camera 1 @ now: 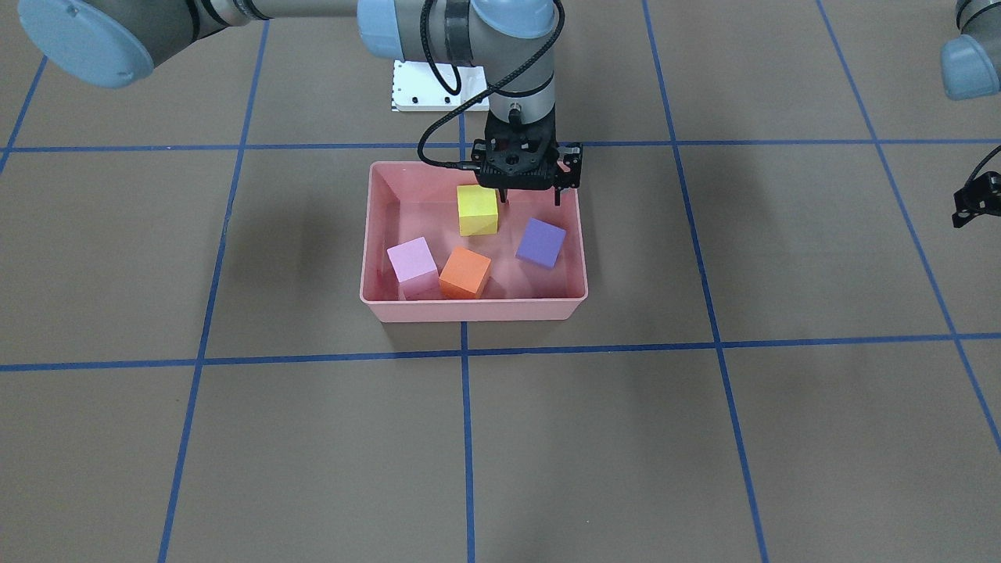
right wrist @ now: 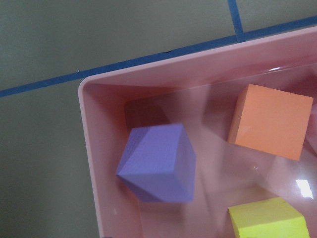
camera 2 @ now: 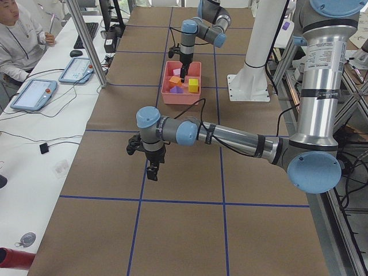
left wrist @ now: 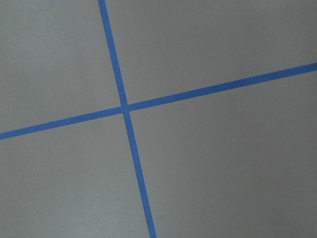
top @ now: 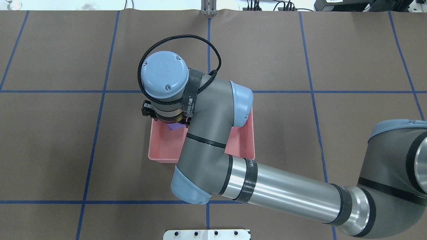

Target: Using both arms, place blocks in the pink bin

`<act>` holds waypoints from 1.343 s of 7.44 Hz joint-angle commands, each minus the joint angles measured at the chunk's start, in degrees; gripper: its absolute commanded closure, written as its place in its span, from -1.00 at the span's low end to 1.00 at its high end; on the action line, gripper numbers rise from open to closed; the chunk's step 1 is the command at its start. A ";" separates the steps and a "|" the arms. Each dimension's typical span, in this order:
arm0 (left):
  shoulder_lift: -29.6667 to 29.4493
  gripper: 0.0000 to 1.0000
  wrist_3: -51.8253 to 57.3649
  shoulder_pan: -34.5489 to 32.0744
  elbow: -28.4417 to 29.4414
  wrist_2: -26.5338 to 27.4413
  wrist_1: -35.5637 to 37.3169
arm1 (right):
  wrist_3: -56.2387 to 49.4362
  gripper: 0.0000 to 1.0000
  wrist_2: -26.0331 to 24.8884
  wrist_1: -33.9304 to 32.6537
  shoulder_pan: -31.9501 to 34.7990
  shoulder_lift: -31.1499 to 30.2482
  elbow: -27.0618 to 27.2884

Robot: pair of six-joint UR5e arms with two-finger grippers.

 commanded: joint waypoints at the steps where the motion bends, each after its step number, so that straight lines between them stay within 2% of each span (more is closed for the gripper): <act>1: 0.27 -1.00 0.00 -0.04 0.07 0.00 0.35 | -4.01 -1.00 0.01 -1.80 1.23 0.12 0.04; 2: 0.62 -1.00 0.00 -0.04 -0.10 -0.09 0.53 | -7.87 -1.00 0.62 -3.54 3.94 -0.32 0.13; 4: 1.59 -1.00 0.35 -0.92 -0.27 -3.67 0.44 | -21.11 -1.00 10.15 -4.08 14.72 -4.70 0.57; 5: 2.90 -1.00 4.44 -2.75 -0.36 -3.87 0.61 | -28.66 -1.00 13.34 -4.08 19.13 -8.29 1.87; 8: 7.29 -1.00 17.09 -11.01 -0.54 -4.75 0.97 | -51.17 -1.00 18.81 -3.91 29.51 -18.76 4.17; 10: 10.19 -1.00 18.98 -13.92 -1.32 -4.75 0.97 | -66.27 -1.00 25.02 -3.82 39.07 -25.25 4.17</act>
